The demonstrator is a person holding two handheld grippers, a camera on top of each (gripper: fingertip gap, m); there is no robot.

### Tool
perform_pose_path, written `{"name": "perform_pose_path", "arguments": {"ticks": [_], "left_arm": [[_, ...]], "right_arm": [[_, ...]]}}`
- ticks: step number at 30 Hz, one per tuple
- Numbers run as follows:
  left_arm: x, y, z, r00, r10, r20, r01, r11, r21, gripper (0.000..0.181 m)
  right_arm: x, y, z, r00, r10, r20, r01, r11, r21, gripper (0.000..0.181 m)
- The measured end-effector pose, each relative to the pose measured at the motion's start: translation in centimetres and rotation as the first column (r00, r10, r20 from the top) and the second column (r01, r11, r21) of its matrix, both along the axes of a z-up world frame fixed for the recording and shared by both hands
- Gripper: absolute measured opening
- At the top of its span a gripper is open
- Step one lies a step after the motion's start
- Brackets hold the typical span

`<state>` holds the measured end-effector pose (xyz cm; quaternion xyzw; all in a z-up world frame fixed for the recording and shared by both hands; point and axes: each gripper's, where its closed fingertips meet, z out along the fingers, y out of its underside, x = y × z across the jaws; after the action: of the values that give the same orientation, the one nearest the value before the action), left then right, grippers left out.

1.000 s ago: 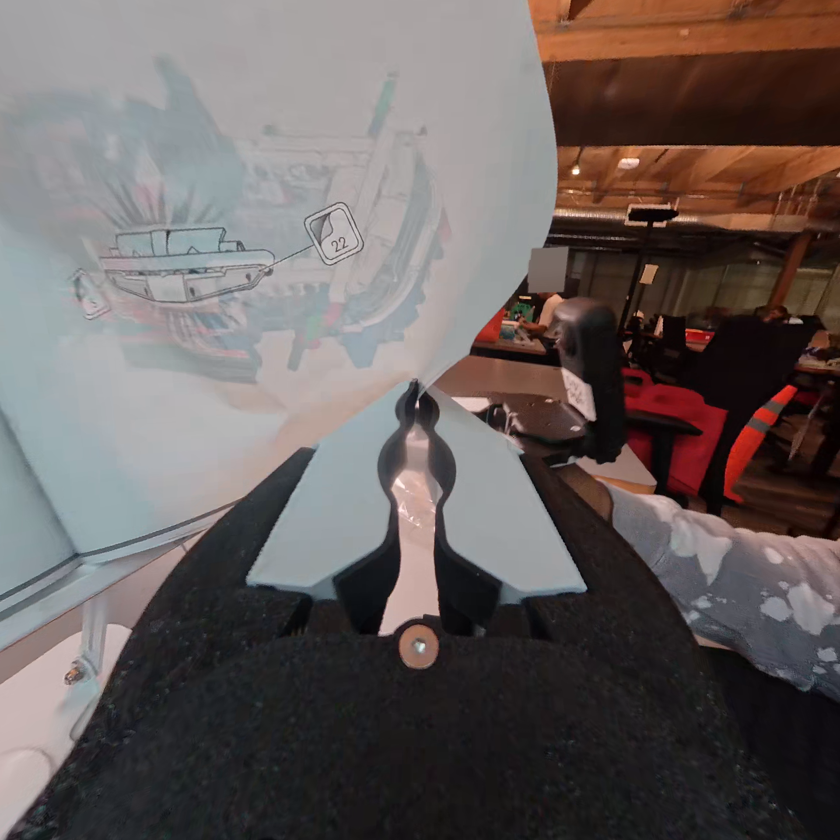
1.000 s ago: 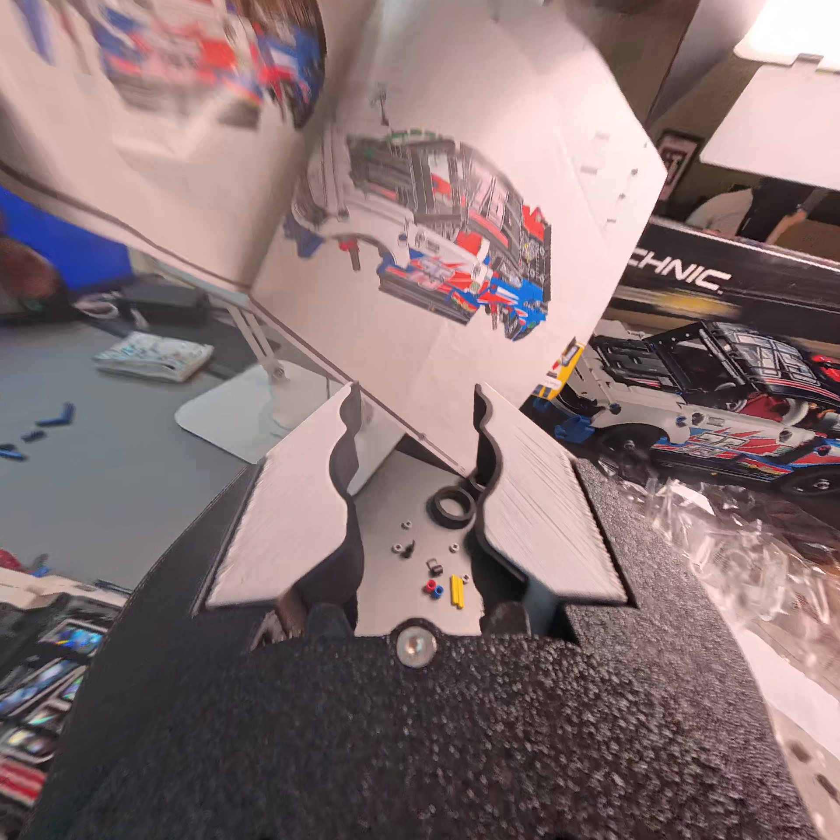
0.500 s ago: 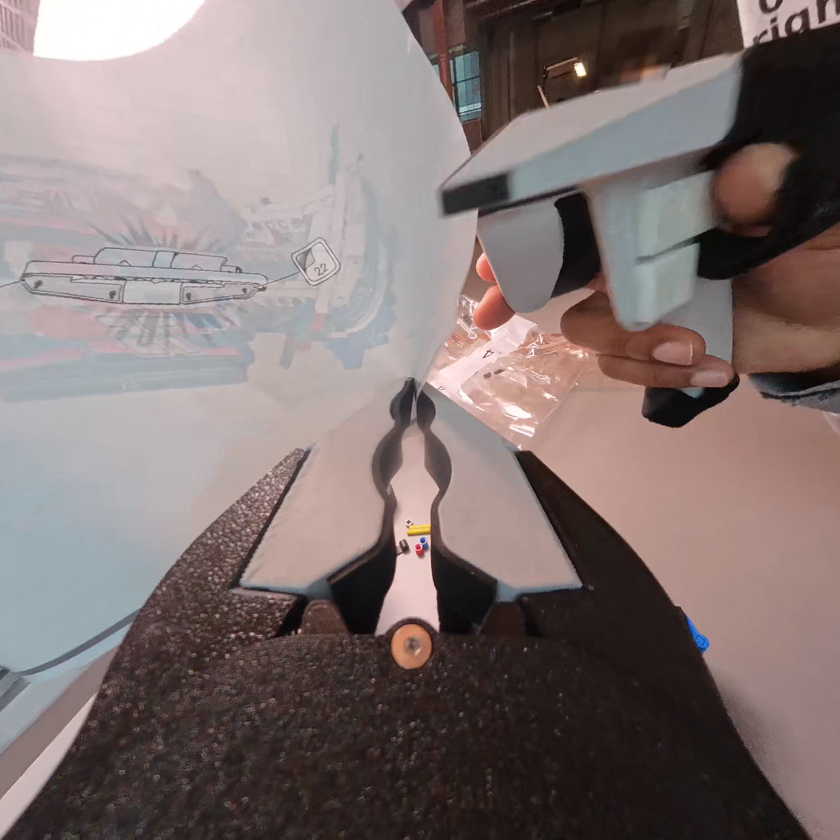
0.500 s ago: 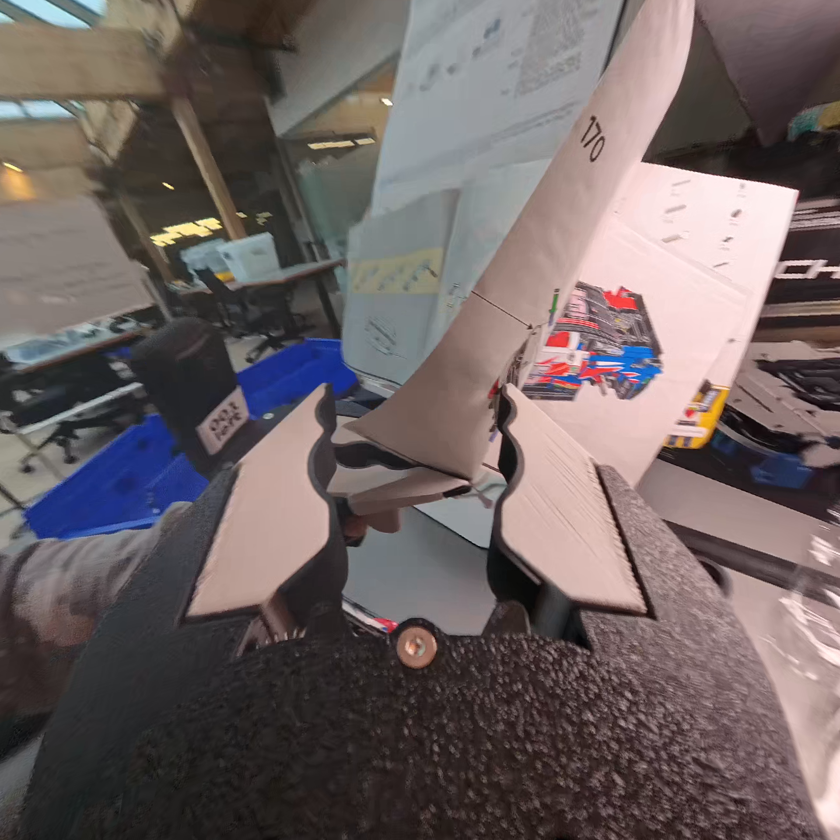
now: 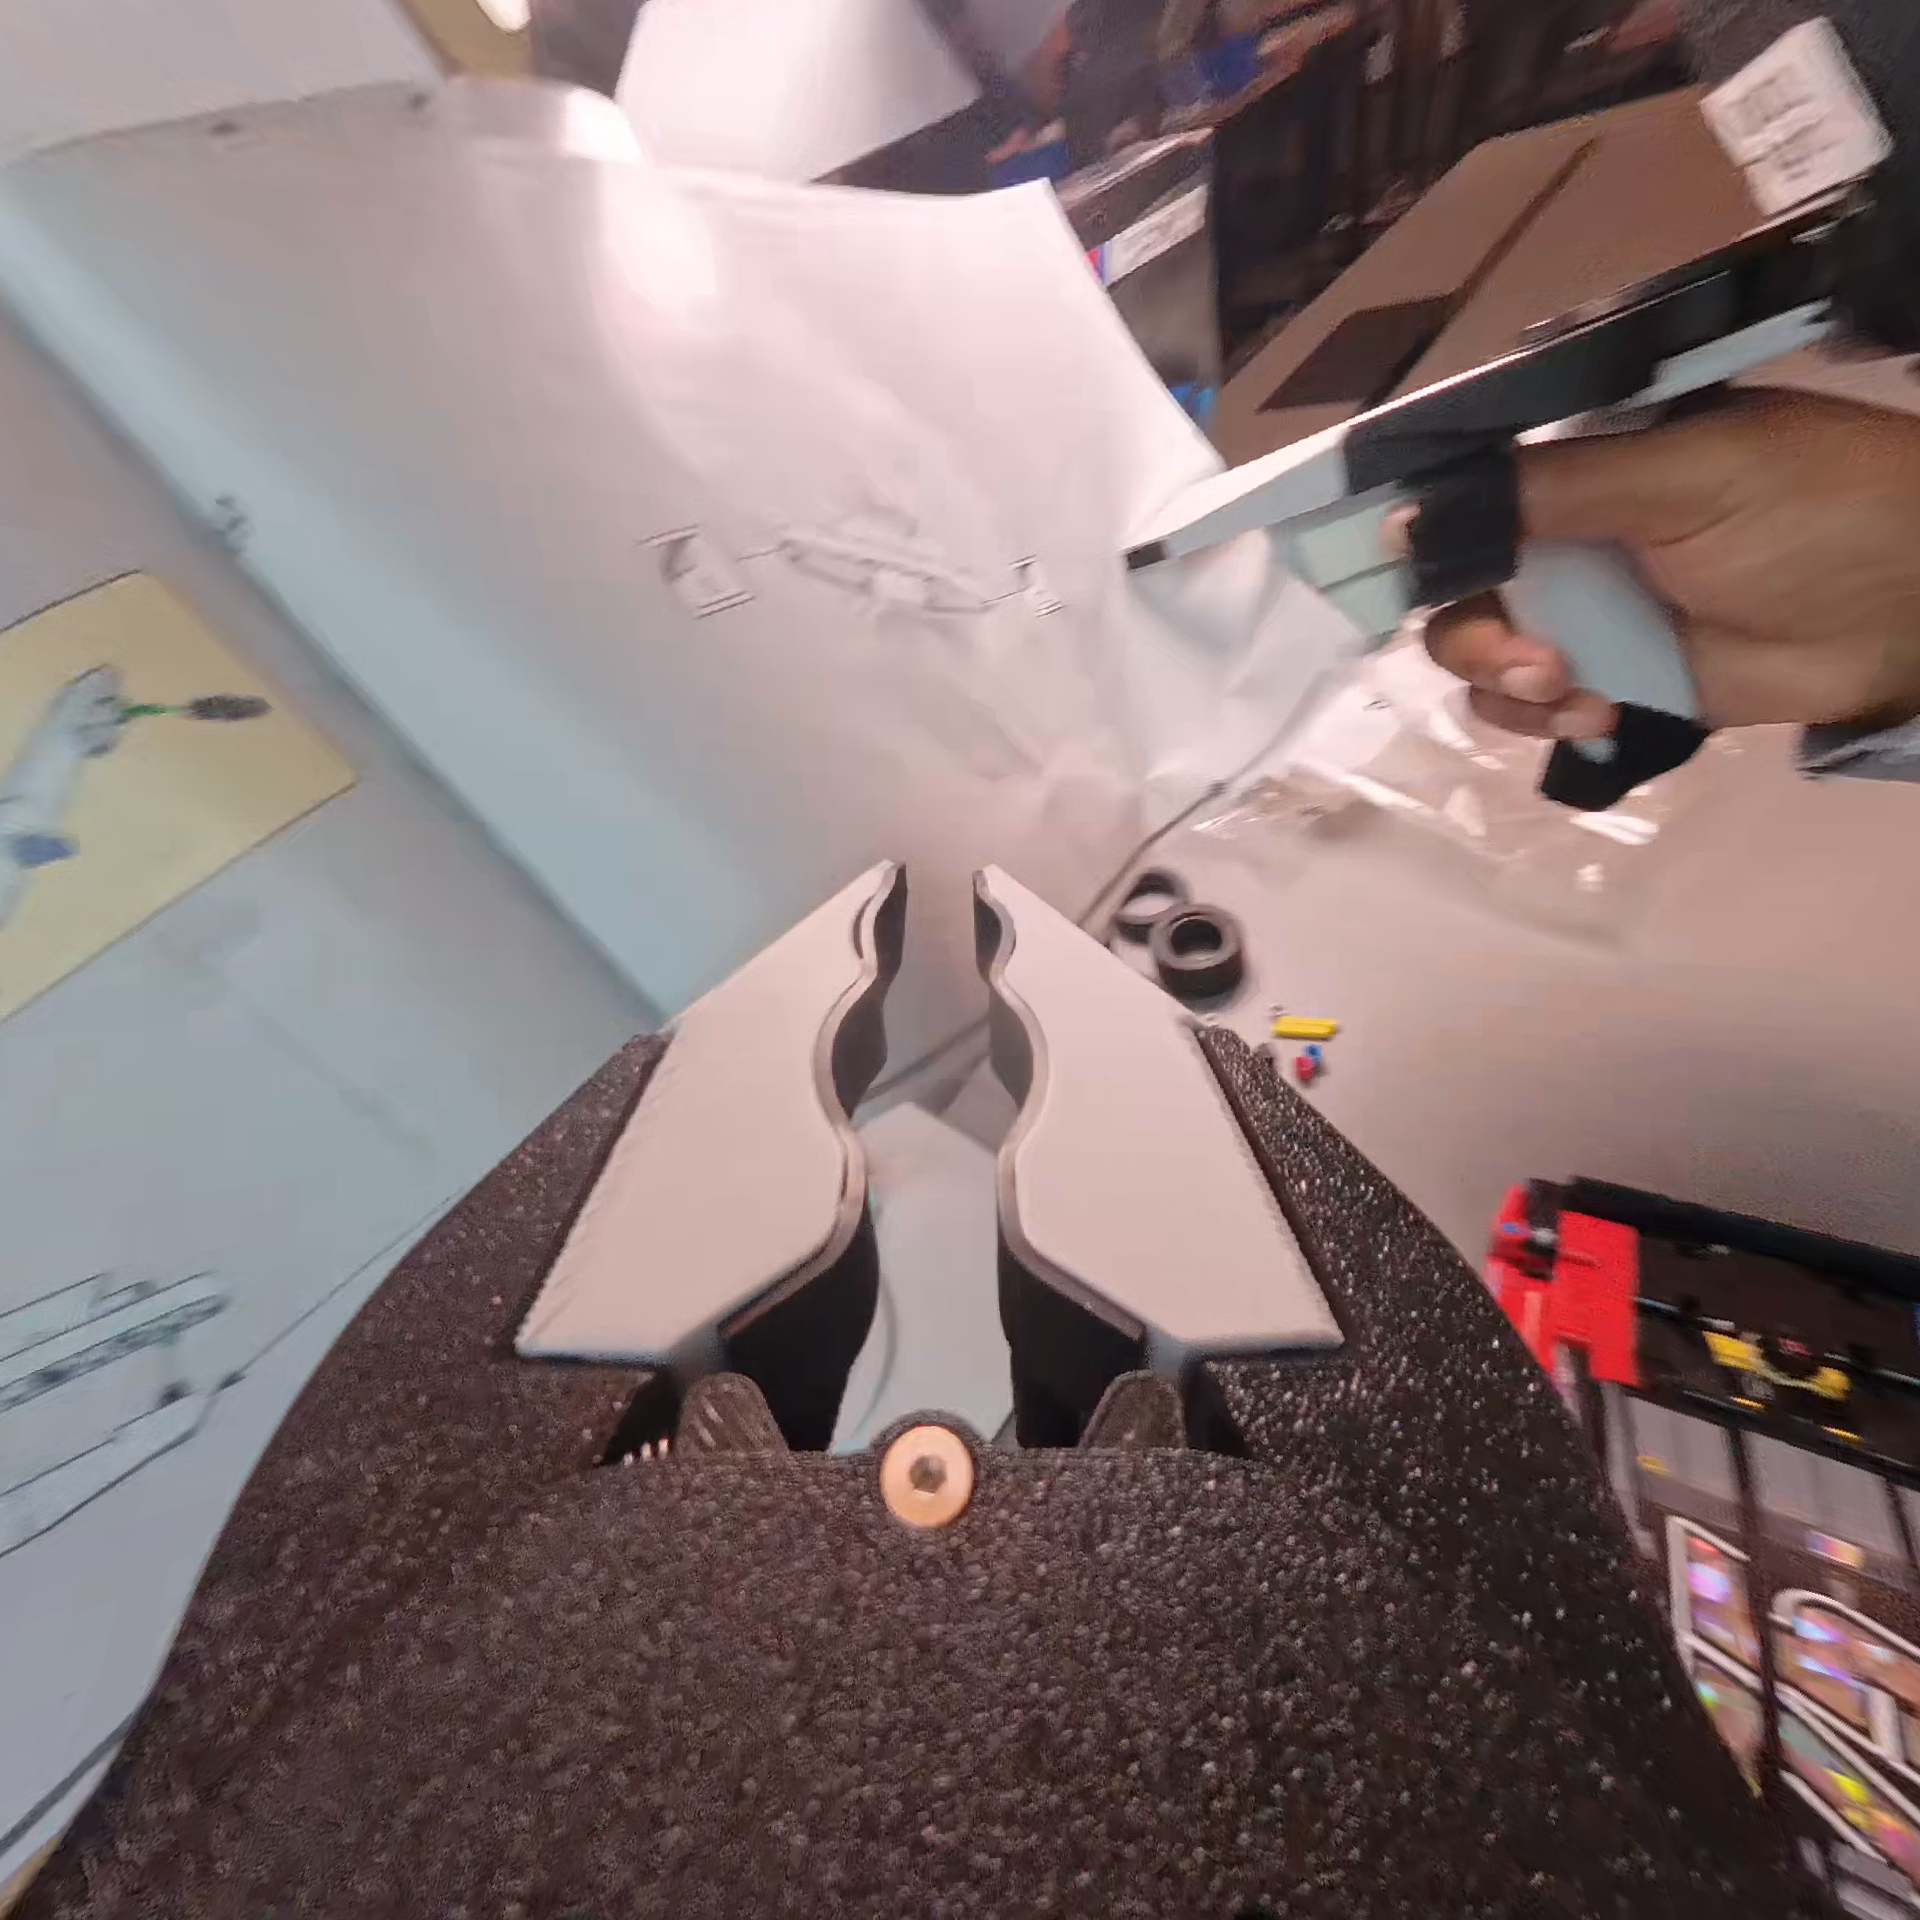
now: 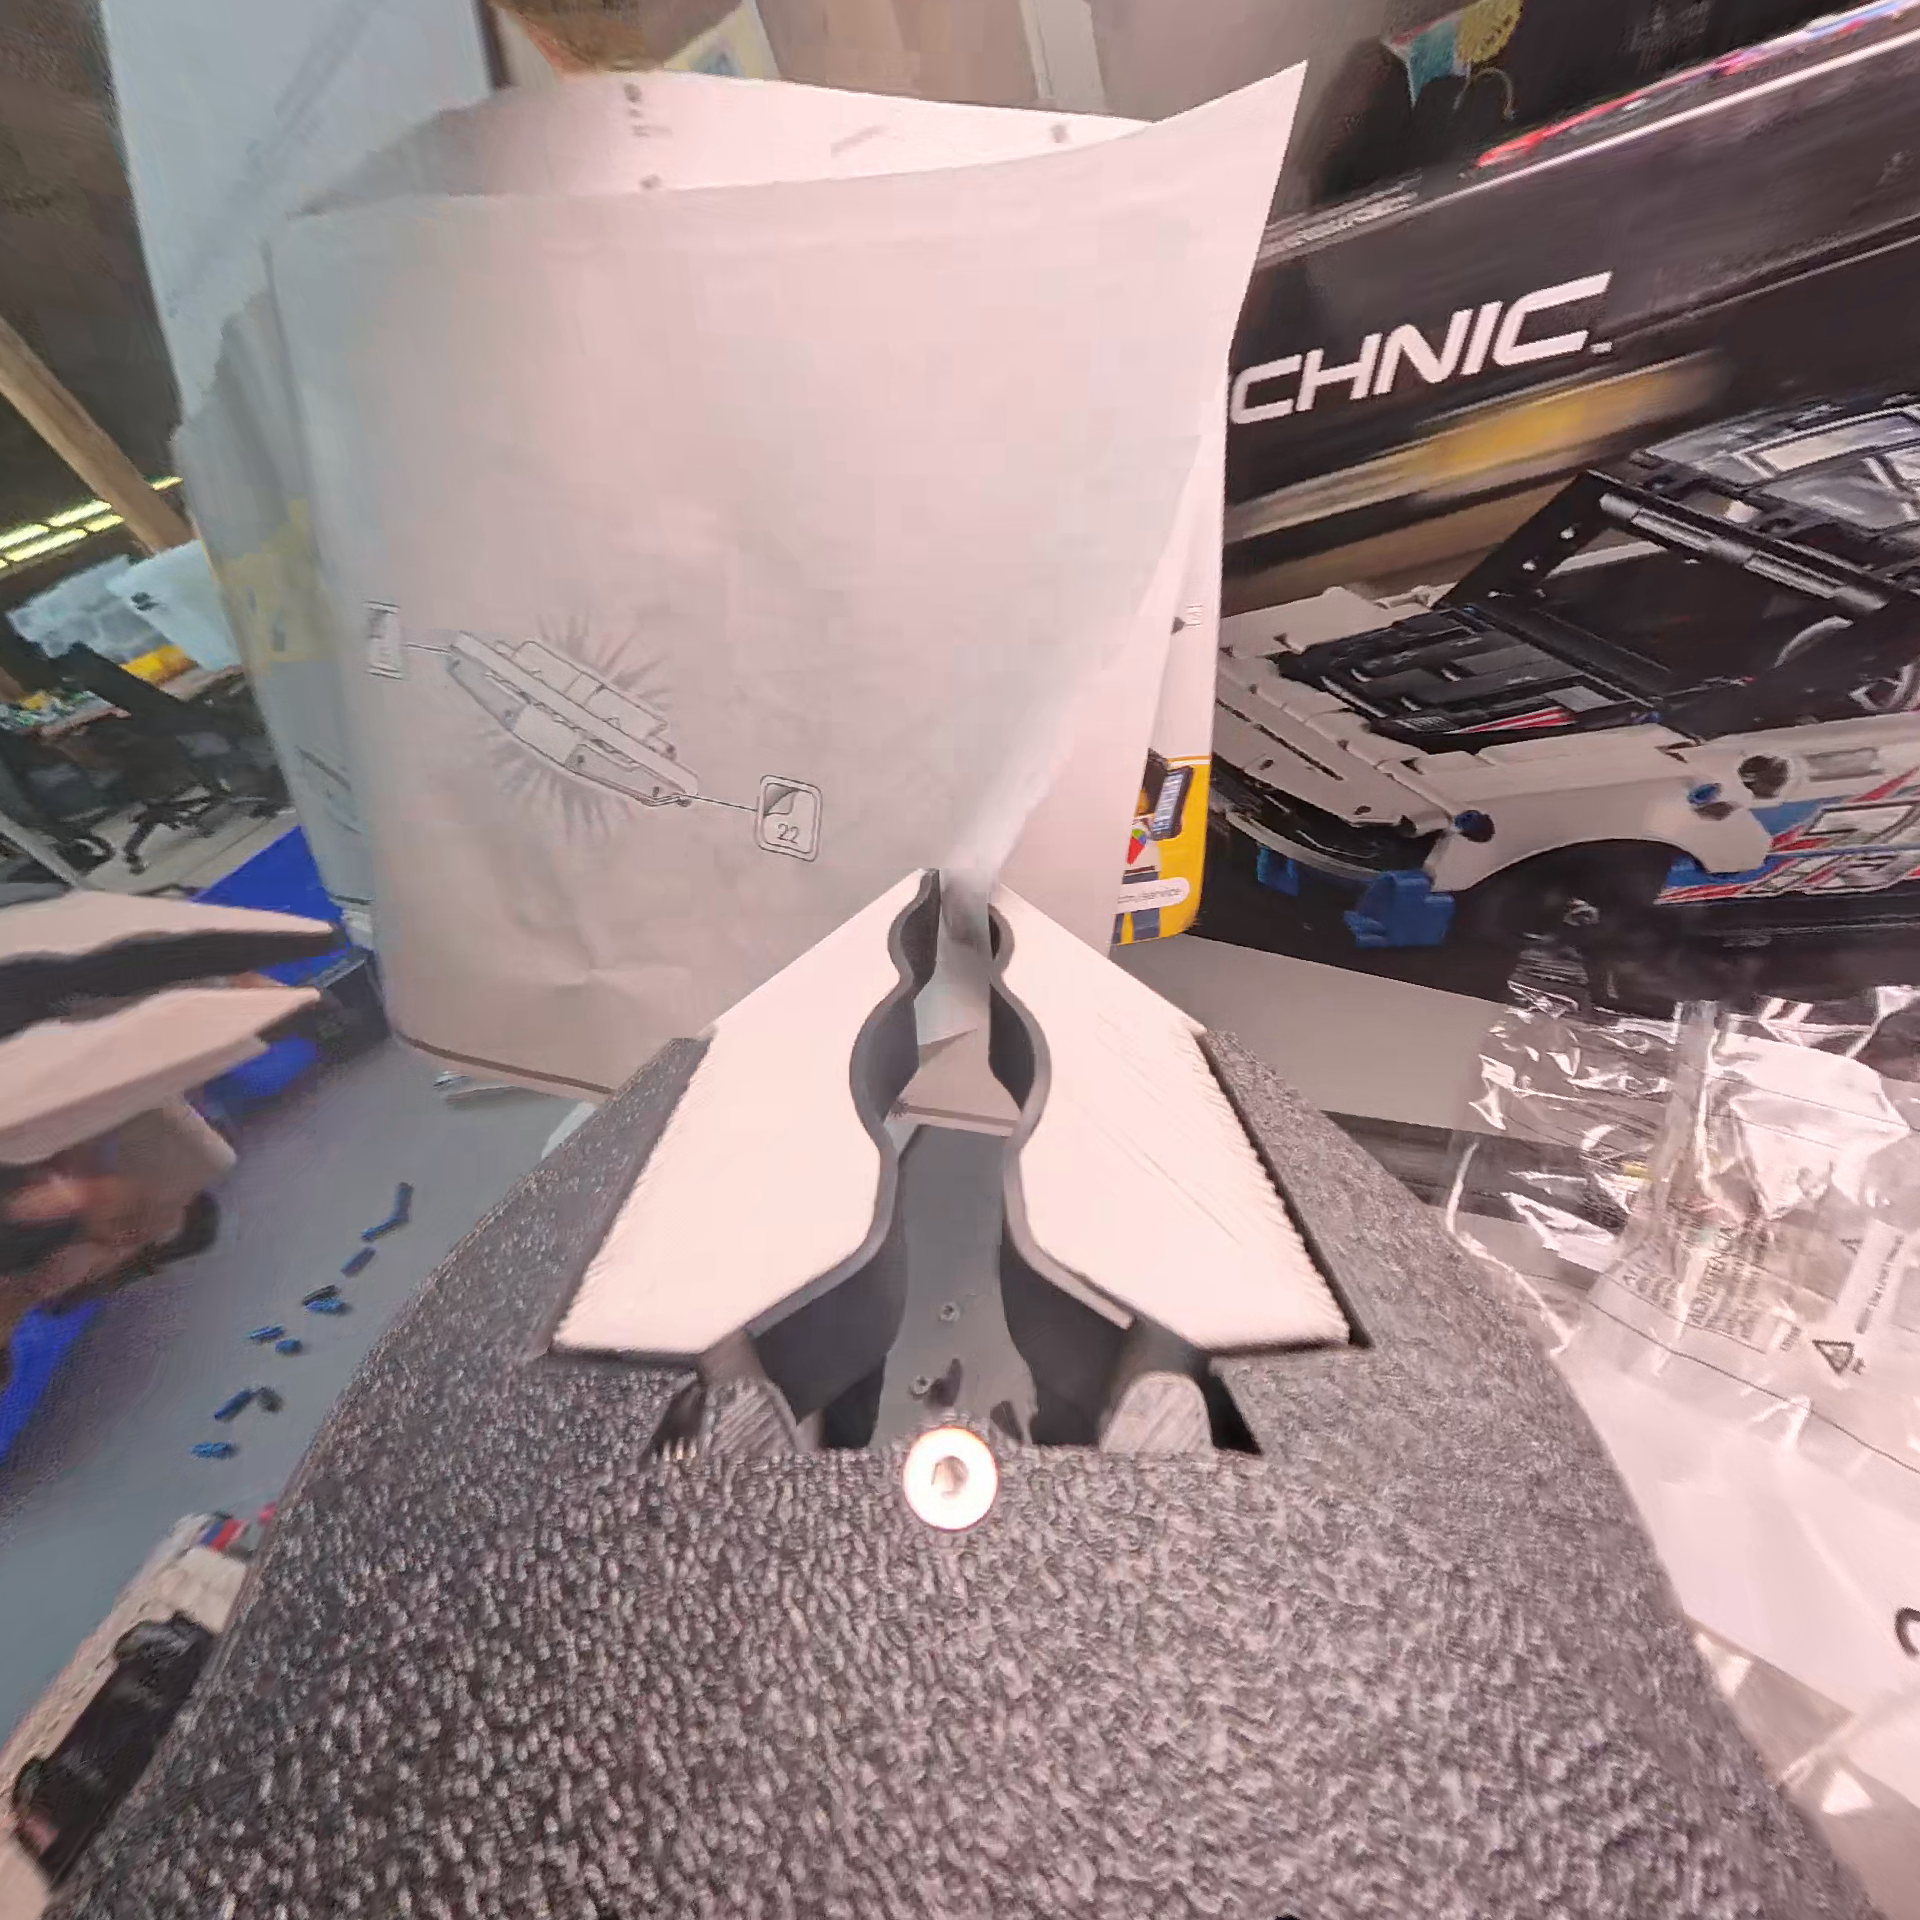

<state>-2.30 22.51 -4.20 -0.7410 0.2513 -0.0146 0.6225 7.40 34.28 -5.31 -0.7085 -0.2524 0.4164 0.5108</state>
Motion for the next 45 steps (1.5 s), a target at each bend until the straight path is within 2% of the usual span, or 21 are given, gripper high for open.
{"name": "perform_pose_path", "arguments": {"ticks": [1, 5, 9, 10, 12, 14, 15, 18, 20, 21, 23, 25, 27, 31, 33, 35, 37, 39, 42, 43, 45], "left_arm": [[-1.8, 0.9, -0.1, 0.997, 0.063, -0.038, -0.064, 0.998, -0.016, 0.006], [-3.7, 3.1, -1.4, 0.980, 0.094, -0.174, -0.104, 0.994, -0.046, 0.000], [-3.0, 3.9, -1.4, 0.957, 0.098, -0.273, -0.109, 0.994, -0.027, 0.000], [-3.0, 4.1, -1.4, 0.956, 0.099, -0.276, -0.110, 0.994, -0.024, 0.000], [-3.1, 4.5, -1.5, 0.956, 0.108, -0.274, -0.118, 0.993, -0.022, 0.000], [-3.2, 4.8, -1.5, 0.959, 0.111, -0.260, -0.122, 0.992, -0.026, 0.000], [-3.3, 4.8, -1.5, 0.960, 0.112, -0.256, -0.124, 0.992, -0.032, 0.000], [-3.2, 5.1, -1.6, 0.962, 0.113, -0.248, -0.129, 0.991, -0.046, 0.000], [-3.2, 5.2, -1.6, 0.960, 0.115, -0.257, -0.131, 0.990, -0.049, 0.000], [-3.2, 5.2, -1.6, 0.960, 0.112, -0.258, -0.130, 0.990, -0.052, 0.000], [-3.2, 5.1, -1.6, 0.963, 0.098, -0.251, -0.118, 0.991, -0.065, 0.000], [-3.1, 5.1, -1.7, 0.970, 0.070, -0.231, -0.094, 0.991, -0.092, 0.000], [-2.9, 5.0, -1.7, 0.978, 0.050, -0.203, -0.075, 0.990, -0.120, 0.000], [-2.9, 4.9, -1.7, 0.982, 0.033, -0.186, -0.061, 0.988, -0.143, 0.000], [-2.8, 4.8, -1.6, 0.984, 0.027, -0.178, -0.053, 0.988, -0.142, 0.000], [-2.8, 4.8, -1.6, 0.984, 0.034, -0.172, -0.057, 0.990, -0.131, 0.000], [-2.9, 4.9, -1.5, 0.985, 0.046, -0.165, -0.066, 0.991, -0.116, 0.000], [-2.8, 5.0, -1.5, 0.988, 0.049, -0.145, -0.066, 0.991, -0.113, 0.000], [-2.8, 4.9, -1.4, 0.990, 0.048, -0.131, -0.061, 0.993, -0.099, 0.000], [-2.8, 4.9, -1.4, 0.990, 0.049, -0.133, -0.062, 0.994, -0.095, 0.000], [-2.8, 4.9, -1.4, 0.989, 0.055, -0.138, -0.068, 0.993, -0.092, 0.000]], "right_arm": [[-0.1, 0.9, -0.6, 1.000, -0.022, 0.006, 0.022, 1.000, -0.006, 0.008], [1.7, 4.2, -3.1, 0.962, -0.257, 0.090, 0.258, 0.966, 0.005, 0.014], [2.9, 1.9, -1.3, 0.944, -0.328, -0.023, 0.328, 0.936, 0.128, 0.025], [2.1, 0.3, -0.6, 0.957, -0.287, -0.047, 0.291, 0.938, 0.188, 0.023], [-1.6, -4.1, -0.9, 0.997, -0.077, 0.000, 0.074, 0.964, 0.257, 0.016], [-5.8, -8.3, -3.7, 0.977, 0.126, 0.170, -0.168, 0.951, 0.258, 0.034], [-7.4, -9.6, -5.2, 0.951, 0.156, 0.265, -0.231, 0.933, 0.278, 0.043], [-11.5, -10.2, -8.2, 0.873, 0.056, 0.484, -0.278, 0.873, 0.400, 0.043], [-12.9, -9.3, -8.4, 0.840, -0.071, 0.538, -0.241, 0.840, 0.486, 0.020], [-12.9, -8.7, -7.9, 0.816, -0.149, 0.558, -0.222, 0.811, 0.542, 0.002], [-11.3, -7.8, -6.9, 0.731, -0.322, 0.602, -0.207, 0.735, 0.645, 0.000], [-9.7, -7.7, -4.7, 0.644, -0.506, 0.574, -0.261, 0.560, 0.787, 0.002], [-9.3, -7.8, -3.7, 0.542, -0.620, 0.567, -0.346, 0.450, 0.823, 0.004], [-10.3, -7.7, -1.5, 0.425, -0.740, 0.522, -0.574, 0.225, 0.787, 0.008], [-11.1, -7.6, -1.1, 0.400, -0.758, 0.516, -0.716, 0.093, 0.692, 0.008], [-11.5, -7.3, -1.1, 0.412, -0.737, 0.536, -0.778, 0.022, 0.628, 0.008], [-11.5, -6.9, -0.7, 0.430, -0.701, 0.569, -0.749, 0.075, 0.659, 0.016], [-10.9, -6.8, 0.1, 0.472, -0.626, 0.621, -0.617, 0.268, 0.739, 0.036], [-10.1, -9.1, 1.8, 0.753, -0.362, 0.550, -0.293, 0.564, 0.772, 0.048], [-9.8, -9.3, 2.1, 0.840, -0.269, 0.471, -0.180, 0.681, 0.710, 0.046], [-9.4, -8.1, 1.3, 0.939, -0.133, 0.316, -0.026, 0.892, 0.452, 0.054]]}}
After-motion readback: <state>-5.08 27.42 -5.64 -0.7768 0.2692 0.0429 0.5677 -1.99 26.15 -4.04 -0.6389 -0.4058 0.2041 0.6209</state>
